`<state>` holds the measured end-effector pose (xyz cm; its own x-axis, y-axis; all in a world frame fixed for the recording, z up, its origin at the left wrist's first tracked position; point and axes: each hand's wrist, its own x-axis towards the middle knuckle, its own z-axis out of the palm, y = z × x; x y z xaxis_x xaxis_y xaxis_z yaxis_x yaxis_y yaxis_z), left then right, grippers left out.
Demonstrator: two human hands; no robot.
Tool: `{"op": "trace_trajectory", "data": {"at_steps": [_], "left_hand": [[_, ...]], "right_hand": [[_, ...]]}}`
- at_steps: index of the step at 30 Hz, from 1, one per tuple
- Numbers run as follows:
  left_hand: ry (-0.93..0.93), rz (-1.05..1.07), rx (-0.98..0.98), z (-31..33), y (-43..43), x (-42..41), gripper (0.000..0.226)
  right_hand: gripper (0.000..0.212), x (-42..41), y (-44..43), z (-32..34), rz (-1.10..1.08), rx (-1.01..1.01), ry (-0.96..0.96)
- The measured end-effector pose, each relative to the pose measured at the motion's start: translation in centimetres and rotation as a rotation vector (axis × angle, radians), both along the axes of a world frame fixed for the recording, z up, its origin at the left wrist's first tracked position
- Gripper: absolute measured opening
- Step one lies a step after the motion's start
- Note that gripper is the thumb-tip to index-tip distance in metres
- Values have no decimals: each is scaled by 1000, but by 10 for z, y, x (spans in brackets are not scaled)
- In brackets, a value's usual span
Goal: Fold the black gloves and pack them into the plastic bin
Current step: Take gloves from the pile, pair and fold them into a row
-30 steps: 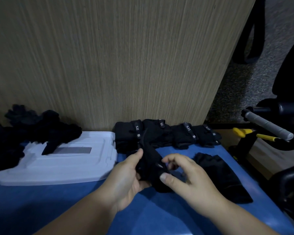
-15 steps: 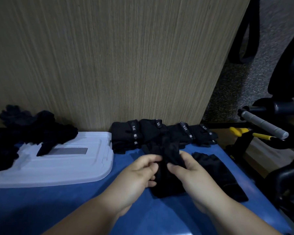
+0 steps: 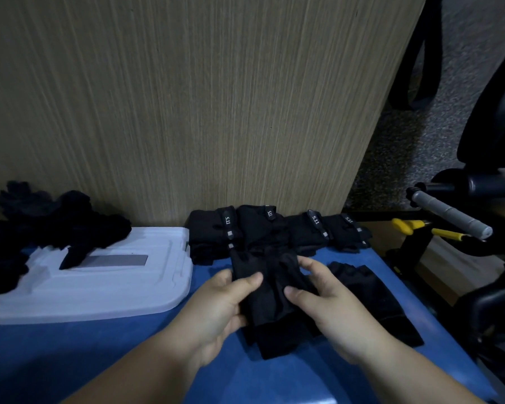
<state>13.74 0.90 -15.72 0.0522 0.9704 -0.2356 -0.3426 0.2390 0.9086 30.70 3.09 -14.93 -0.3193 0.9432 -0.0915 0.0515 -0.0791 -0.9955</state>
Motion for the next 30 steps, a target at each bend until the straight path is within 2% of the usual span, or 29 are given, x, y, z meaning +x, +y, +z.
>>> {"op": "trace_trajectory", "data": {"at_steps": [3,4,8,12,13,14,17,19,22,24,27,30], "left_hand": [[27,105,-50,-4,3,0,21],[17,110,-58,-4,3,0,22],[-113,98,-79,-4,4,1,35],[-62,51,-20,-6,5,1,24],[33,69,11,-8,6,0,24],[212,98,63,-13,8,-3,30],[906,172,312,-26,9,-11,65],[1177,170,501,-26,4,-10,62],[1299,38,620,-26,1,-7,42],[1357,-106,554,-27,0,-4,46],[1496,-323,465,-32,0,-6,56],[1546,-416,465,-36,1,-10,56]], "right_hand": [[45,3,-1,1,-66,178,-364],[41,4,-1,1,-77,231,-415],[24,7,2,-4,-70,394,-453],[20,12,7,-8,-89,451,-534],[20,13,7,-8,-79,459,-566],[20,13,7,-8,-66,478,-615],[17,13,5,-10,-27,561,-848],[20,12,4,-11,-32,627,-975],[30,11,4,-8,-49,755,-1004],[38,9,1,-7,44,776,-1036],[52,7,0,-10,243,696,-1141],[58,7,-3,-11,395,570,-1261]]}}
